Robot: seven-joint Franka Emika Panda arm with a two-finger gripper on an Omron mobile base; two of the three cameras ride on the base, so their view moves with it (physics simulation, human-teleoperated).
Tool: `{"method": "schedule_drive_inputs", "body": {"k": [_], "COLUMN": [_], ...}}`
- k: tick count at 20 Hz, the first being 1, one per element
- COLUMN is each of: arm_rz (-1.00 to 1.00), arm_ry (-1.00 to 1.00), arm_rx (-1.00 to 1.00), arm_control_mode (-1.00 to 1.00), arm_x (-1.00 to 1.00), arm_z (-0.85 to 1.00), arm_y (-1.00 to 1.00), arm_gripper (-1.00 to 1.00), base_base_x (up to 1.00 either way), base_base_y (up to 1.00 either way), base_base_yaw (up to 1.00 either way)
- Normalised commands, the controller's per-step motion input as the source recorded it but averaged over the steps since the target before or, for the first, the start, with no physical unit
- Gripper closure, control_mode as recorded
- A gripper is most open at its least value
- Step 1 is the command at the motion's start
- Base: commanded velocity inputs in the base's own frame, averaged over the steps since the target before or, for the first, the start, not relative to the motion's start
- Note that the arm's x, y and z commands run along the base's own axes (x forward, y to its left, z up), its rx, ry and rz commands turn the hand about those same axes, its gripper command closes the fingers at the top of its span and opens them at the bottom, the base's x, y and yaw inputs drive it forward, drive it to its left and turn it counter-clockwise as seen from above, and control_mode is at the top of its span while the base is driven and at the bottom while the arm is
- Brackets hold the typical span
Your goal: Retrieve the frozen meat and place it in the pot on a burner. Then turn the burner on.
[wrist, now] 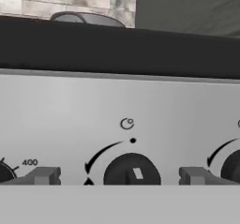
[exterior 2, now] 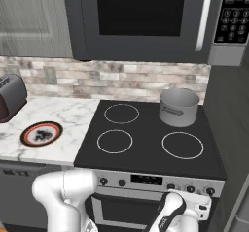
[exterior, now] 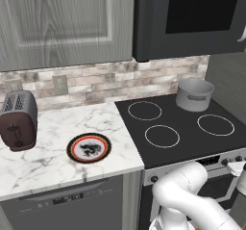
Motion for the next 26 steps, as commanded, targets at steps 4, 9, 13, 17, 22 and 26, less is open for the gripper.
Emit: {"method": "schedule_drive_inputs", "body": {"k": [4,9,13,17,22,26], "arm_rz": [0.00,0.00,0.00,0.00,0.00,0.00], "arm_ry": [-0.03,0.00,0.00,0.01,0.00,0.01], "arm_rx": [0.01,0.00,0.00,0.00,0.00,0.00], "arm_control_mode": [-1.00,-1.00,-1.00,-1.00,-1.00,-1.00], "arm_x": [0.27,0.06,0.03,0.06,0.01,0.13], "arm_z": [-0.02,-0.13,-0.09,0.00,0.00,-0.04], "arm_y": [-0.01,-0.01,-0.02,-0.07,0.00,-0.08], "arm_gripper": [-1.00,-1.00,-1.00,-1.00,-1.00,-1.00], "base_base_x": [0.00,0.00,0.00,0.00,0.00,0.00], "base_base_y": [0.00,0.00,0.00,0.00,0.00,0.00], "base_base_yaw": [0.00,0.00,0.00,0.00,0.00,0.00]}}
